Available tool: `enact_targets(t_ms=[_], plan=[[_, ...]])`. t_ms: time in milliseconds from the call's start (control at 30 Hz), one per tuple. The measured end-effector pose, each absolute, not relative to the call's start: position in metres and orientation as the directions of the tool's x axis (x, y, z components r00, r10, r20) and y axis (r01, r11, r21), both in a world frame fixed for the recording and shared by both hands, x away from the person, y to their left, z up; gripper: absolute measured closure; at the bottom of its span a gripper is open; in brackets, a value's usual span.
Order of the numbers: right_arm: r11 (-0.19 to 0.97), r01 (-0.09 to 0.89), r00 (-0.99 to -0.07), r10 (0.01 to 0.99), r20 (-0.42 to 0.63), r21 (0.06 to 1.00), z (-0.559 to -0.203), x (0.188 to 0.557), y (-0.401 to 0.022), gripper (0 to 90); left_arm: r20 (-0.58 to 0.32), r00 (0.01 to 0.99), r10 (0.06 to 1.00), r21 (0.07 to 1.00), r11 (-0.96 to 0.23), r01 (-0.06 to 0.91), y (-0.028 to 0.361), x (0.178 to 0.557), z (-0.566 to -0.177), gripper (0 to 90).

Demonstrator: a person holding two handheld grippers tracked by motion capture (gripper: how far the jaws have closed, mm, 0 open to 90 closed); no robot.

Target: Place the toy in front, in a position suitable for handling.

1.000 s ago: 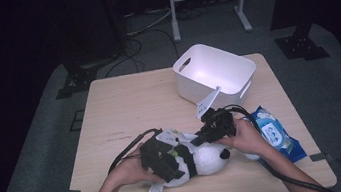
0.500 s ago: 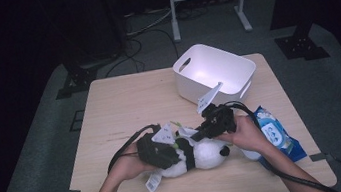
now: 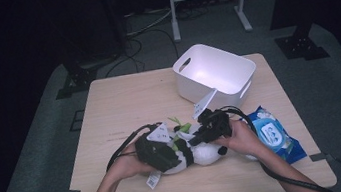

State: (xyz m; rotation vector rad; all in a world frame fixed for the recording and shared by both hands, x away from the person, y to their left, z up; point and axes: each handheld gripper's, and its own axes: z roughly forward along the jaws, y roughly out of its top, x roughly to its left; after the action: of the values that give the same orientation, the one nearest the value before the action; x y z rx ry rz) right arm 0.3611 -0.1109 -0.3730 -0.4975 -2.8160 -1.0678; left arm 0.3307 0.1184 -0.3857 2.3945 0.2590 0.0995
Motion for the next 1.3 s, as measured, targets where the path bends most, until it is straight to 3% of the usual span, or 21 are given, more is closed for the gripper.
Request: enact_targets(t_ms=[67,333,600,700,967,1300], plan=[[0.724,0.32,-0.947,0.253,0.196,0.611,-0.375,0.357,-0.109,80.8,-0.043,0.973,0.226,0.688,-0.7,0.193,0.122,0.331,-0.381,17.5],[0.736,0.278,-0.961,0.21,0.182,0.617,-0.365,0.35,-0.105,80.2,-0.058,0.967,0.249,0.675,-0.703,0.221,0.124,0.328,-0.386,15.6],[0.744,0.211,-0.977,0.175,0.119,0.635,-0.358,0.35,-0.083,80.3,-0.054,0.974,0.22,0.674,-0.712,0.198,0.126,0.323,-0.389,15.9],[0.77,0.217,-0.975,0.199,0.097,0.6,-0.362,0.352,-0.091,80.3,-0.056,0.974,0.22,0.68,-0.706,0.198,0.127,0.322,-0.391,16.0],[0.709,0.296,-0.95,0.289,0.118,0.64,-0.358,0.357,-0.136,80.4,-0.07,0.973,0.219,0.679,-0.705,0.207,0.126,0.324,-0.388,16.0],[0.681,0.319,-0.946,0.271,0.177,0.659,-0.373,0.341,-0.147,81.3,-0.091,0.975,0.205,0.705,-0.678,0.208,0.117,0.322,-0.373,15.8]])
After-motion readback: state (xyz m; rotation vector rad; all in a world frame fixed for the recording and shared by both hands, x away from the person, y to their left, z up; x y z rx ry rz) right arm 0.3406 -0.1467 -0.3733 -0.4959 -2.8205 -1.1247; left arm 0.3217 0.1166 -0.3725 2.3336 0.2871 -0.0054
